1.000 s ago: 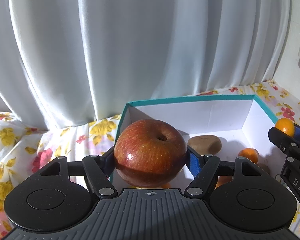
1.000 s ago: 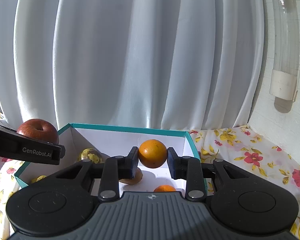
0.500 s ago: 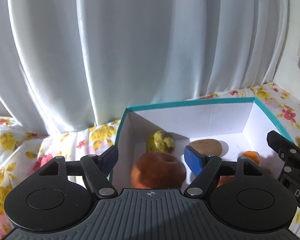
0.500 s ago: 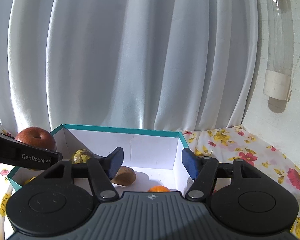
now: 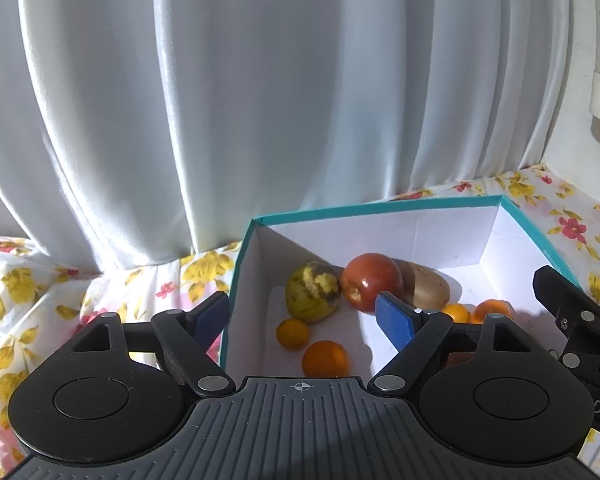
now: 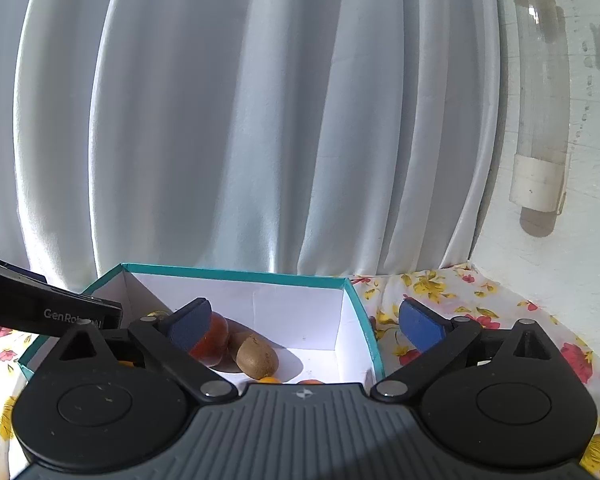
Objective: Organize fruits
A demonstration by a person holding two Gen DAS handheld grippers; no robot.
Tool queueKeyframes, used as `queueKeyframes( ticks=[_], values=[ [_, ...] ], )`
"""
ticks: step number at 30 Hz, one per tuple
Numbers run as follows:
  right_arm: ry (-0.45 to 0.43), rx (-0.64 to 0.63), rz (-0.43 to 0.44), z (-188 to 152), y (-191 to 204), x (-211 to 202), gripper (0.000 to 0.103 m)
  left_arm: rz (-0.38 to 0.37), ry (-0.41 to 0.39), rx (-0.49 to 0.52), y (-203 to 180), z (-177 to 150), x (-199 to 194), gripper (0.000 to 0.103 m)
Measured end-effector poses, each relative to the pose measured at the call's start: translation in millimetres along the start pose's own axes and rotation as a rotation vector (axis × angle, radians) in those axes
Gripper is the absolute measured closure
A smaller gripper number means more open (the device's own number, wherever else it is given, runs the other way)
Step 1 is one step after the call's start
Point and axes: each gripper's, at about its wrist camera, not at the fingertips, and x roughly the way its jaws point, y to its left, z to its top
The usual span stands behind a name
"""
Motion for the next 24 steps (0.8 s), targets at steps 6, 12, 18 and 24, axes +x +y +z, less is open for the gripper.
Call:
queueKeyframes(
  ticks=[6, 12, 18, 24],
  values=[
    [0.011, 0.008, 0.000, 1, -2, -6, 0.000, 0.010, -0.006, 0.012, -3, -3, -8, 0.015],
    [0.019, -0.016, -0.017, -1, 0, -14, 0.000, 0.021, -0.013, 0.015, -5, -5, -16, 0.013],
    [0.032, -0.023, -0.039, -1, 1, -19, 0.000, 0.027, -0.011, 0.010, -6, -7, -24, 0.012],
    [0.056, -0.049, -0.039, -2, 2, -23, 0.000, 0.023, -0.008, 0.004, -6, -10, -29, 0.012]
  ],
)
